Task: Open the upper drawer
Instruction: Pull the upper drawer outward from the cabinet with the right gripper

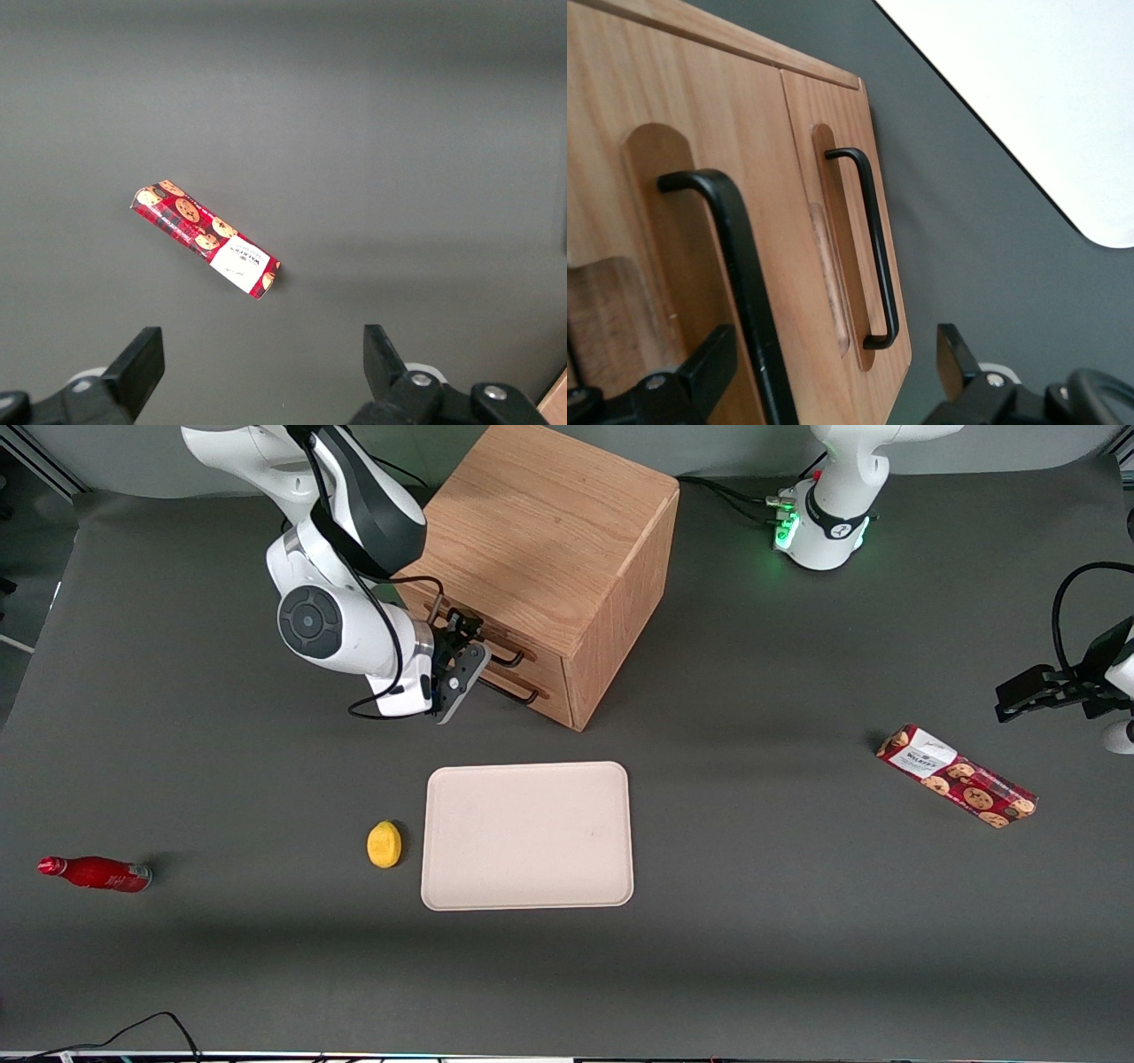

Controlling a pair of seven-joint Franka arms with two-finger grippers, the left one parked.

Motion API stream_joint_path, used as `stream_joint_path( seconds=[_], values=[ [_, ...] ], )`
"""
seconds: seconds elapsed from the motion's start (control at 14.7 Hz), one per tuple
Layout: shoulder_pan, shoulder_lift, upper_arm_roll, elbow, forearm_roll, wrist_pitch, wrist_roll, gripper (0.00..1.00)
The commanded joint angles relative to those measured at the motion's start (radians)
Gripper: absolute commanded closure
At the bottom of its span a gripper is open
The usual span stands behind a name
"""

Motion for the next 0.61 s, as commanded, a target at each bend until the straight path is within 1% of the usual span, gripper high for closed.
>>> stream_joint_path(
  seconds=[0.0, 0.14, 0.34, 0.55],
  values=[
    [0.001, 0.008, 0.001, -0.007, -0.016, 0.028, -0.001, 0.0],
    [-0.002, 0.013, 0.001, -0.006, -0.046, 0.028, 0.0, 0.0],
    [-0.002, 0.036, -0.017, 0.014, -0.054, 0.028, -0.001, 0.0],
    [-0.011, 0.082, -0.028, 0.068, -0.091, 0.028, 0.0, 0.0]
  ],
)
